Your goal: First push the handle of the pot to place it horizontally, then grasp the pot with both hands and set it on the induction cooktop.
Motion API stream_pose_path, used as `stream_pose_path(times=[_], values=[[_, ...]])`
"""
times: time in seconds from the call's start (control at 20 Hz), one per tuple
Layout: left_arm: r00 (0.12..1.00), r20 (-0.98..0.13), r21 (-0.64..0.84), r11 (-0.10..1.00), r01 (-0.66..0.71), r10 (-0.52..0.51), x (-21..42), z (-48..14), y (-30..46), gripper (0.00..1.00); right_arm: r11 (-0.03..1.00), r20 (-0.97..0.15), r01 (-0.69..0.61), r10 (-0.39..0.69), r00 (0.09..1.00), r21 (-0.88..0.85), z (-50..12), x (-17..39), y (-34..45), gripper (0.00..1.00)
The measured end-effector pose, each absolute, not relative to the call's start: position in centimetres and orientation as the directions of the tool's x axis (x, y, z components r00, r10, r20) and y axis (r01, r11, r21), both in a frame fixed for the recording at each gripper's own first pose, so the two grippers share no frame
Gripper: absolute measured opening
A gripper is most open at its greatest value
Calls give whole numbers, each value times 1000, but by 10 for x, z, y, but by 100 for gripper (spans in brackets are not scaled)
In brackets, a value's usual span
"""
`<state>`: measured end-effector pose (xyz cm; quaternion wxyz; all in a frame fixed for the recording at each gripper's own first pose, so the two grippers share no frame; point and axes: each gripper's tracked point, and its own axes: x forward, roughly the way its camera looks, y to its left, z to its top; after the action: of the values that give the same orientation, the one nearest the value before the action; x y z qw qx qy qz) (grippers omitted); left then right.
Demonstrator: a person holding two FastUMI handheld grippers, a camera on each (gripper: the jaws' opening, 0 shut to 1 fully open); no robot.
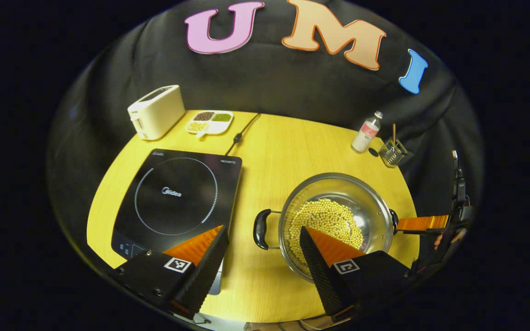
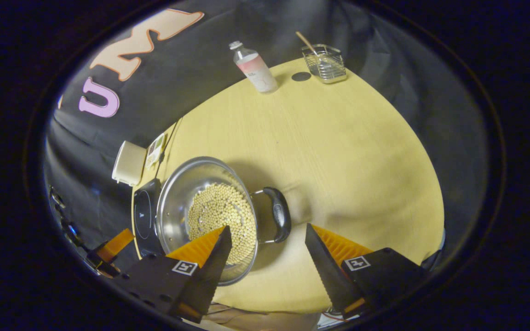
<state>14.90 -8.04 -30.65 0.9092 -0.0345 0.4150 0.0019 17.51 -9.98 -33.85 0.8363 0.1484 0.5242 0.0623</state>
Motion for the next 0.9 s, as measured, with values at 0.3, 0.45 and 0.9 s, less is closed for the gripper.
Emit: stream_pose_path(times=[0.3, 0.45, 0.9], values=[[541, -839, -103, 994, -39, -66, 165, -358, -86, 96, 949, -884, 46, 271, 380, 311, -365, 187, -94, 89], [511, -856, -111, 993, -38, -76, 173, -374, -87, 96, 948, -894, 41, 281, 349, 314, -375, 190, -92, 99], [409, -900, -196, 978, -78, -148, 181, -417, -105, 92, 949, -907, 9, 299, 297, 316, -396, 193, -75, 80]])
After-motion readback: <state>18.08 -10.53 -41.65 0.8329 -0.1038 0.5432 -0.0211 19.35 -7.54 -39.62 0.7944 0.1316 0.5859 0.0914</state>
